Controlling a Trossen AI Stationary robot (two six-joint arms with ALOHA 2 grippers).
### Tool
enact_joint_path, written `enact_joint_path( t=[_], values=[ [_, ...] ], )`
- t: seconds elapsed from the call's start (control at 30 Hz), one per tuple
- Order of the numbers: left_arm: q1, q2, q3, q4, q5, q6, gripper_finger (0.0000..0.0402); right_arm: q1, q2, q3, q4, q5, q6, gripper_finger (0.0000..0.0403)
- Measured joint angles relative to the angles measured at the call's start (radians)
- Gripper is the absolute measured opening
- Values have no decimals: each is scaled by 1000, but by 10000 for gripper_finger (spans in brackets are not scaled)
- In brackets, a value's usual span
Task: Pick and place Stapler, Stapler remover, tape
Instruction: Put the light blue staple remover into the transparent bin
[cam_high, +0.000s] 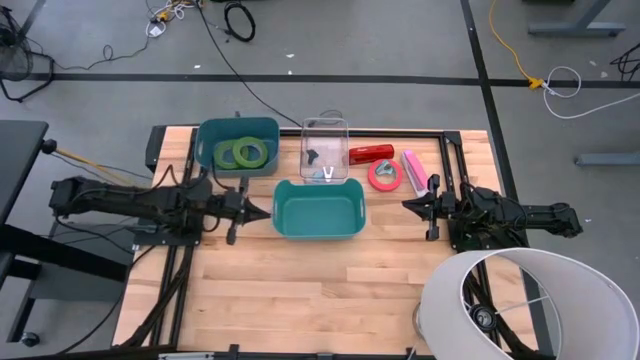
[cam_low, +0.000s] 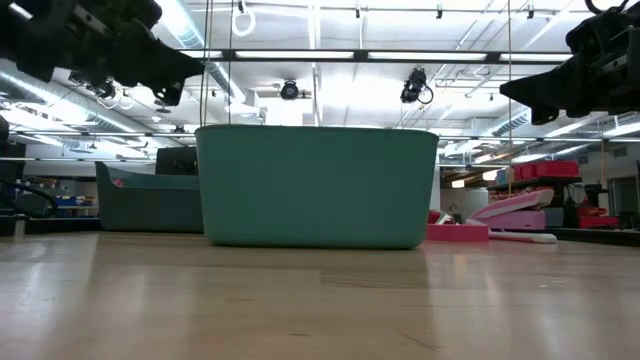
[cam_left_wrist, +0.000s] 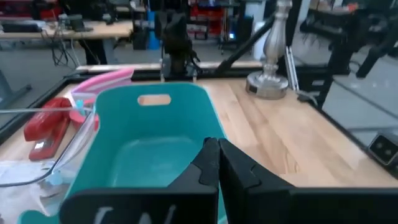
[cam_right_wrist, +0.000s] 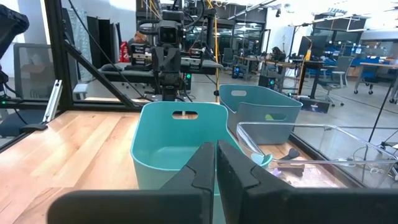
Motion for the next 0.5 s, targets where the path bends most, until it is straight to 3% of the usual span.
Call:
enact_joint_path(
  t=[0.5],
  values=[
    [0,-222,-133,114,-51,-32,2,0,0,0,0,0,0,18]
  ],
)
